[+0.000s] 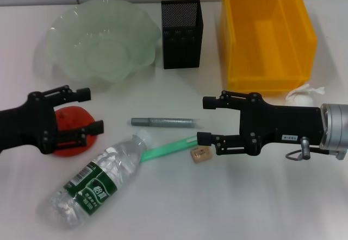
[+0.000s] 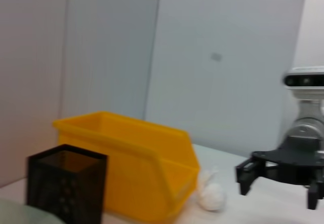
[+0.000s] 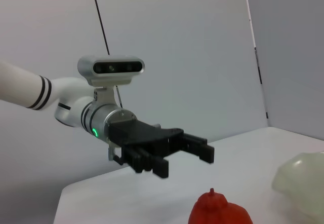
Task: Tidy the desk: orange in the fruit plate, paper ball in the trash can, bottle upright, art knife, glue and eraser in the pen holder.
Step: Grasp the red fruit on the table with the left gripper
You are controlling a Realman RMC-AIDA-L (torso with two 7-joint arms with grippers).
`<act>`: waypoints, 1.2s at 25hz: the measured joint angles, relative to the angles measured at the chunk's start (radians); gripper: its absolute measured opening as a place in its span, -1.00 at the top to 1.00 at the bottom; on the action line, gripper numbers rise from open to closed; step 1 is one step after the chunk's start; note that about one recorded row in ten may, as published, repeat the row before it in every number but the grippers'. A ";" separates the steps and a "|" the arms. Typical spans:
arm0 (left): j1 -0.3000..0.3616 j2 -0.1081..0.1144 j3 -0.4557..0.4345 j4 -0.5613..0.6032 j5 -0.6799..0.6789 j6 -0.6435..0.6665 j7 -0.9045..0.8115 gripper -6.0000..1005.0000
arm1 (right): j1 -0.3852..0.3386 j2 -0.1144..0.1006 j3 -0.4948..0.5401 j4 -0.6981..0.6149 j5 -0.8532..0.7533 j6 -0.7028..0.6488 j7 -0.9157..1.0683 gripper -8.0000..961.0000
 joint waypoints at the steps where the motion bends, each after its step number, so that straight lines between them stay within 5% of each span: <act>1: 0.000 0.000 0.000 0.000 0.000 0.000 0.000 -0.48 | -0.001 0.000 0.000 0.000 0.000 0.002 0.001 -0.69; 14: 0.031 0.048 -0.045 0.051 0.070 -0.135 -0.100 -0.42 | 0.004 0.000 -0.006 -0.008 0.002 0.006 0.003 -0.69; 30: 0.013 0.019 -0.012 0.054 0.147 -0.293 -0.115 -0.34 | 0.015 -0.003 -0.008 -0.015 -0.003 0.008 0.000 -0.69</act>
